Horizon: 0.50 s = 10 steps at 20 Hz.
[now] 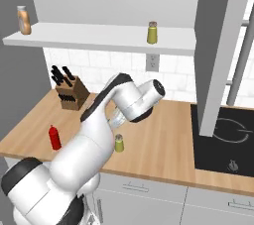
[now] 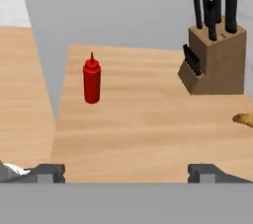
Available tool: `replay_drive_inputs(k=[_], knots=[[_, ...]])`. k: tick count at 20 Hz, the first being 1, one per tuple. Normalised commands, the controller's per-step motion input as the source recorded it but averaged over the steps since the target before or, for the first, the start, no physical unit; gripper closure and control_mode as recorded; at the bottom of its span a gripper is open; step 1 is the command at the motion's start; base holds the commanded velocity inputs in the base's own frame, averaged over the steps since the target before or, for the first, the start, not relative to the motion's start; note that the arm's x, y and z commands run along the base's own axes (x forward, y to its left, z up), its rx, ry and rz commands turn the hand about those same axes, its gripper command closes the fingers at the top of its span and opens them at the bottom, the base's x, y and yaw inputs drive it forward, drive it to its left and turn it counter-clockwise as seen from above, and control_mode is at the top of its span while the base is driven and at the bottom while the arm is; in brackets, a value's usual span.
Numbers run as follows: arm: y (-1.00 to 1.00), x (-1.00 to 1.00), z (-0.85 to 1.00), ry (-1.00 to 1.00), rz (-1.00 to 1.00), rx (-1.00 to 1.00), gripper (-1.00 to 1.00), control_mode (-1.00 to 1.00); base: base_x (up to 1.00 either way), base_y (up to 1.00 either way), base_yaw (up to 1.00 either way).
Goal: Put the shaker and condiment bottle from the counter next to their counterparts in the cabinet.
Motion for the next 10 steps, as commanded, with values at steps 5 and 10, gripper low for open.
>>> replay_drive_inputs(k=[5, 10], knots=[[-0.52, -0.04, -0.82, -0.21, 0.53, 0.01, -1.0, -1.0, 0.0, 0.0, 0.0], [0.01, -0.01, -0.03, 0.0, 0.0, 0.0, -1.0, -1.0, 0.0, 0.0, 0.0]])
